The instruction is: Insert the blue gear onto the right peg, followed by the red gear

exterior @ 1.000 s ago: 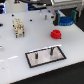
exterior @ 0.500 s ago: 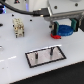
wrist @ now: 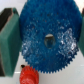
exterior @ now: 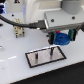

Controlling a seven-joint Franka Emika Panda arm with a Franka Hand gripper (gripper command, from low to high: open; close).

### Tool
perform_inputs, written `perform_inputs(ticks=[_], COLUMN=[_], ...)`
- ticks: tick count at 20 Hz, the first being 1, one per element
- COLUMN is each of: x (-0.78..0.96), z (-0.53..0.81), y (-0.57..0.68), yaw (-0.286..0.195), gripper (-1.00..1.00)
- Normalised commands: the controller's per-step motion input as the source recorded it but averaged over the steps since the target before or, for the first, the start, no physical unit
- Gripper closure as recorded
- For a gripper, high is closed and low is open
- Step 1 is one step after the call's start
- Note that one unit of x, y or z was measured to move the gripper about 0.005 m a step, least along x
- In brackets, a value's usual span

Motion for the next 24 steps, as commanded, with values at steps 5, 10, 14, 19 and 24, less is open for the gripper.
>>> perform_inputs(ticks=[5,10,14,19,24], x=[0.28,0.19,0.13,0.03,0.09], z=[-0.11,-0.15,-0.04,0.07,0.29], y=[-0.19,-0.17,-0.08,-0.15,-0.06], yaw=[0.000,0.000,0.000,0.000,0.000], gripper=[1.00,1.00,1.00,1.00,1.00])
